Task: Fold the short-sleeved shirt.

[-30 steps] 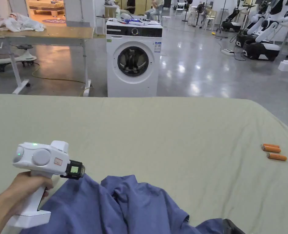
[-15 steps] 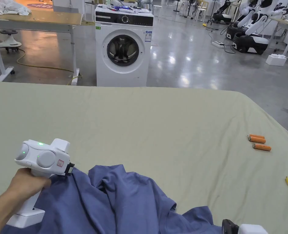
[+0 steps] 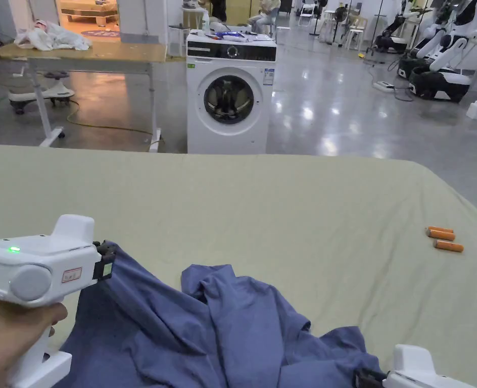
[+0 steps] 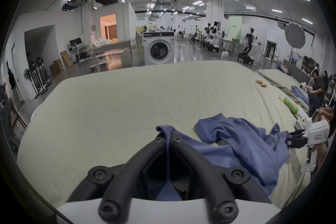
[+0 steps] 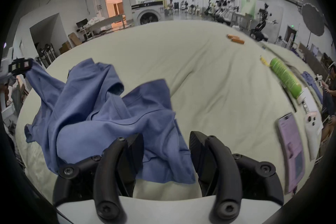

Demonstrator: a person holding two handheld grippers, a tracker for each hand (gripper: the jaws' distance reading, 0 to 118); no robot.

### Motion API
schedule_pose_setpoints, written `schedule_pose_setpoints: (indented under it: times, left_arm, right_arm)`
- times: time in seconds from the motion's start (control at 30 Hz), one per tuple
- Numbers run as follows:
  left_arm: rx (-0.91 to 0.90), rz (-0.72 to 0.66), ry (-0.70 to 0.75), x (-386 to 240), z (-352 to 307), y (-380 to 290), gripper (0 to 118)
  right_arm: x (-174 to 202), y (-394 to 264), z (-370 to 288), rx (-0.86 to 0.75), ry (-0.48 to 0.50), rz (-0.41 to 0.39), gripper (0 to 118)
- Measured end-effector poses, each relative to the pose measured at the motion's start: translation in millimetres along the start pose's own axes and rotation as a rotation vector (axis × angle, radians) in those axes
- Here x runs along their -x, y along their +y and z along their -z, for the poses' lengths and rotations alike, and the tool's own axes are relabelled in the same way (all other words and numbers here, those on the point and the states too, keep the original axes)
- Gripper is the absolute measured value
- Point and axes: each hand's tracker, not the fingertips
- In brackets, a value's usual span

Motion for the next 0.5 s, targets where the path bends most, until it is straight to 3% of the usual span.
schedule_pose_setpoints:
  times: [0.1, 0.13, 0.17, 0.3, 0.5]
  left_arm:
    - [-0.024, -0.006, 0.012, 6.8, -34.3, -11.0, 0]
    - [-0.034, -0.016, 0.022, 13.3, -36.1, -15.6, 0]
    - [-0.042, -0.023, 0.029, 16.9, -43.9, -18.4, 0]
    - [-0.075, -0.019, 0.07, 23.7, -77.2, -23.2, 0]
    - [-0.168, -0.013, 0.158, 48.7, -129.3, -2.0, 0]
  right_arm:
    - [4.3, -4.0, 7.6, 0.012, 0.012, -0.021, 12]
    - [5.9, -5.1, 7.7, 0.001, 0.016, -0.04, 9]
    - [6.8, -4.5, 6.9, -0.014, 0.06, -0.044, 9]
    - [12.5, -0.1, -7.6, -0.038, 0.024, -0.049, 8]
    - [14.6, 32.0, -61.8, -0.21, 0.023, -0.053, 7]
